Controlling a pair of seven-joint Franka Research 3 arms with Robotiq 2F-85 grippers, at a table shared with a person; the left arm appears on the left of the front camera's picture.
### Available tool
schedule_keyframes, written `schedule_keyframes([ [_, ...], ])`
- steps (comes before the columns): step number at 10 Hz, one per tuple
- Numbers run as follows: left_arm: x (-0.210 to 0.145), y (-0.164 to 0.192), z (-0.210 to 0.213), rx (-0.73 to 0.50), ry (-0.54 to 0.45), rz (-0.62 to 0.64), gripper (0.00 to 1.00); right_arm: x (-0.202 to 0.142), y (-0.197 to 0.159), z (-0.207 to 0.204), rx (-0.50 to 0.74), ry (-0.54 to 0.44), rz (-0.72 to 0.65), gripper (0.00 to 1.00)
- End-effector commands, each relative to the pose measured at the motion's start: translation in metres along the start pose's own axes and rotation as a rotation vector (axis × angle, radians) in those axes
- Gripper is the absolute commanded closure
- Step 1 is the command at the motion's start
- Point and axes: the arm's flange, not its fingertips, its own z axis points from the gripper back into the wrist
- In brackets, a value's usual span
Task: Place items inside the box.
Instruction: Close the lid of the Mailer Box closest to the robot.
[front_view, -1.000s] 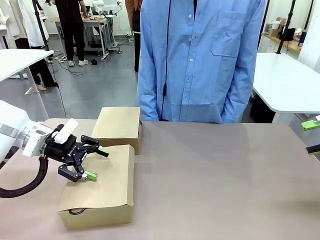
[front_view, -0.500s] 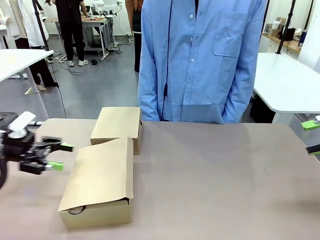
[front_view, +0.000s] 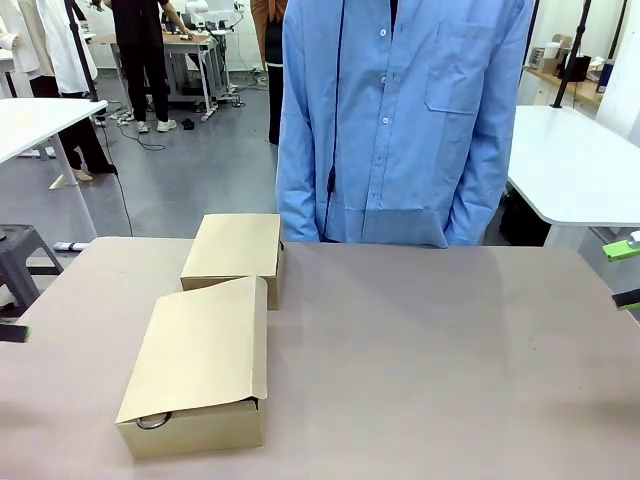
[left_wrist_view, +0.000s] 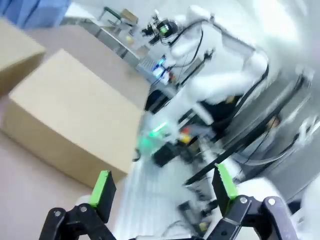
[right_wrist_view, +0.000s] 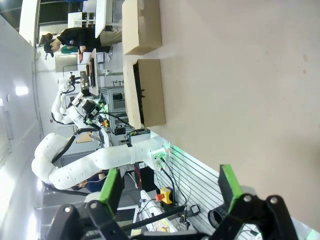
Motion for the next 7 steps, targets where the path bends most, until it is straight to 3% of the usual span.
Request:
schedule_keyframes([
  [1,0.012,0.004,0.002,0.021,-0.020,0.176,0.00,0.001,0.004,0.001,0.021,-0.006,-0.006,0.00],
  [2,0.016,0.009,0.005,0.051,-0.075,0.189,0.00,0.001,0.004,0.001,0.021,-0.006,-0.006,0.00],
  [3,-0.001,0.000,0.003,0.003,-0.013,0.104,0.00,0.001,0.004,0.001,0.021,-0.006,-0.006,0.00],
  [7,-0.001,0.000,0.003,0.003,-0.013,0.104,0.00,0.001,0.004,0.001,0.021,-0.006,-0.006,0.00],
])
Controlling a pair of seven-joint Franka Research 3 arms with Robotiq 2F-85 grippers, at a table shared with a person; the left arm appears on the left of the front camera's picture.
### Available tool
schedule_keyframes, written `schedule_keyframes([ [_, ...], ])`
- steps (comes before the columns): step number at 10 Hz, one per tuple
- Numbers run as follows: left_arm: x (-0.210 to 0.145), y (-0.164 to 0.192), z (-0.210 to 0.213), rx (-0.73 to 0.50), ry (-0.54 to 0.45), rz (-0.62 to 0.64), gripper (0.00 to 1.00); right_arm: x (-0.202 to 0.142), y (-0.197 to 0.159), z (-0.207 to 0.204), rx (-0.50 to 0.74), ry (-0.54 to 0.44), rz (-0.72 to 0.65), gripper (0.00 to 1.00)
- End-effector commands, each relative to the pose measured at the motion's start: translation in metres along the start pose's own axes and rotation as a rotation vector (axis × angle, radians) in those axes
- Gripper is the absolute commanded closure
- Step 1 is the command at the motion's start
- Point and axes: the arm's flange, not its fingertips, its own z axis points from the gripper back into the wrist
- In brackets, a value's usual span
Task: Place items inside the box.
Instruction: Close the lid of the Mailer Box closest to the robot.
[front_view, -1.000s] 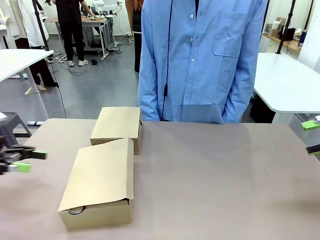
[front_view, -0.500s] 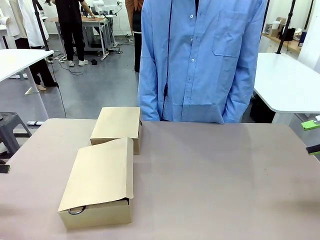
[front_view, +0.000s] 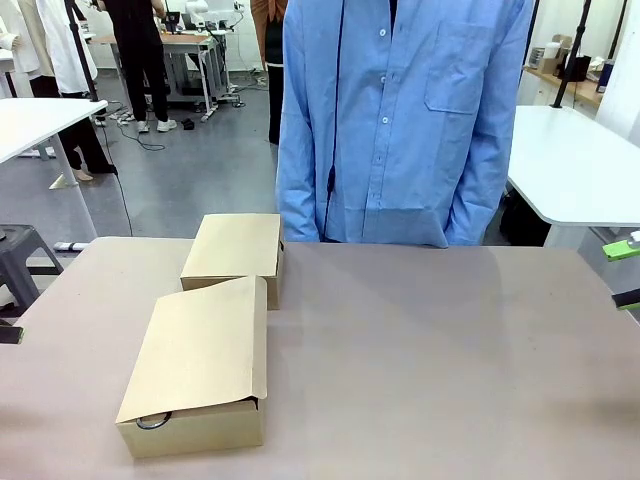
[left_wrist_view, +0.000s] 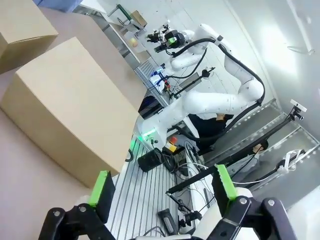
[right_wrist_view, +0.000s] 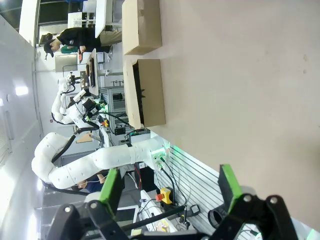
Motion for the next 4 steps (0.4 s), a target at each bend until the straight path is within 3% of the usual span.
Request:
schedule_keyframes([
  [1,-0.0042,-0.0036,-0.0006,-0.011,0.009,-0.017,0.00,0.0008,0.0036,0.0006,0.021,-0.006,-0.006,0.00],
  [4,-0.0042,-0.0036,-0.0006,-0.011,0.009,-0.017,0.00,0.0008,0.0036,0.0006,0.021,-0.006,-0.006,0.00],
])
